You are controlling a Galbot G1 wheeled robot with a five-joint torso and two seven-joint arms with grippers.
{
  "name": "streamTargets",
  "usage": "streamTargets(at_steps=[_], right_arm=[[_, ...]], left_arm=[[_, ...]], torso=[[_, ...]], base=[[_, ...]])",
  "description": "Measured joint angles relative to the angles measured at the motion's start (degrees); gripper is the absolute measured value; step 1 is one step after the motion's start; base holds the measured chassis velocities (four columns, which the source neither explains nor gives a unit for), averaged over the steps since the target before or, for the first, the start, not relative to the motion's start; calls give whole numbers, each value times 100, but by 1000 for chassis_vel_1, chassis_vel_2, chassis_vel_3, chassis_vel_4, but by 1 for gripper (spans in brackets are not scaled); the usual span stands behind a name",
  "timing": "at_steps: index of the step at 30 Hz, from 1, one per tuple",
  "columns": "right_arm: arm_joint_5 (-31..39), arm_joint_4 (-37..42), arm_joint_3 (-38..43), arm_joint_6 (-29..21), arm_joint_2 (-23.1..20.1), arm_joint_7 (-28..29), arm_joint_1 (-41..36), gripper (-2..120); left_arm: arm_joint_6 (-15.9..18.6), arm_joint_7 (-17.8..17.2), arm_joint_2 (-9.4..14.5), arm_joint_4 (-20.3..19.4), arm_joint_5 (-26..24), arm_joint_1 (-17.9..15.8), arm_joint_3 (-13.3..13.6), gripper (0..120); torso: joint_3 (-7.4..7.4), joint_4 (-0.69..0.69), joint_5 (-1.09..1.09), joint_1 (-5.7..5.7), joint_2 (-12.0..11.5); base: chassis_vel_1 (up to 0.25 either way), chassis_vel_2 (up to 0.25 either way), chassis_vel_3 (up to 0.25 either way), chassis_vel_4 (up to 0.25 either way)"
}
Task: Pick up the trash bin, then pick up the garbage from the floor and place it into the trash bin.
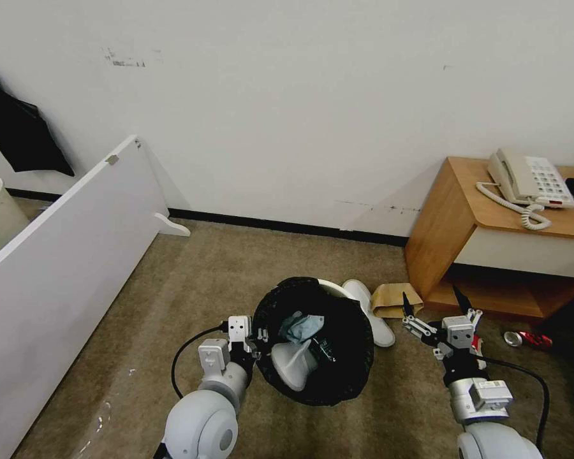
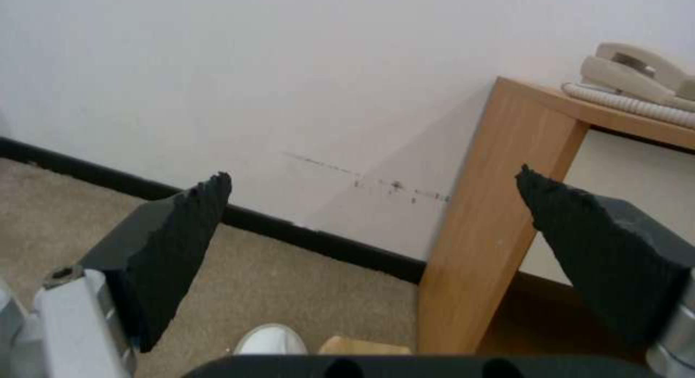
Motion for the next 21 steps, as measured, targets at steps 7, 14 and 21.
streamTargets(at_steps=[7,14,21], right_arm=[[8,-12,4,-11,-5,-39,10,100],[14,-38,-4,-12,0,-52,21,100],[14,-51,-10,-11,-11,-52,25,100]], left_arm=[[0,0,-1,4,-1,-18,-3,2],[-1,0,-5,11,-1,-19,-7,2],[-5,0,-1,23,-6,-44,-4,2]], torso=[[0,0,0,0,0],[0,0,0,0,0],[0,0,0,0,0]], base=[[-27,30,22,-20],[-25,32,18,-21],[-55,46,55,-61]])
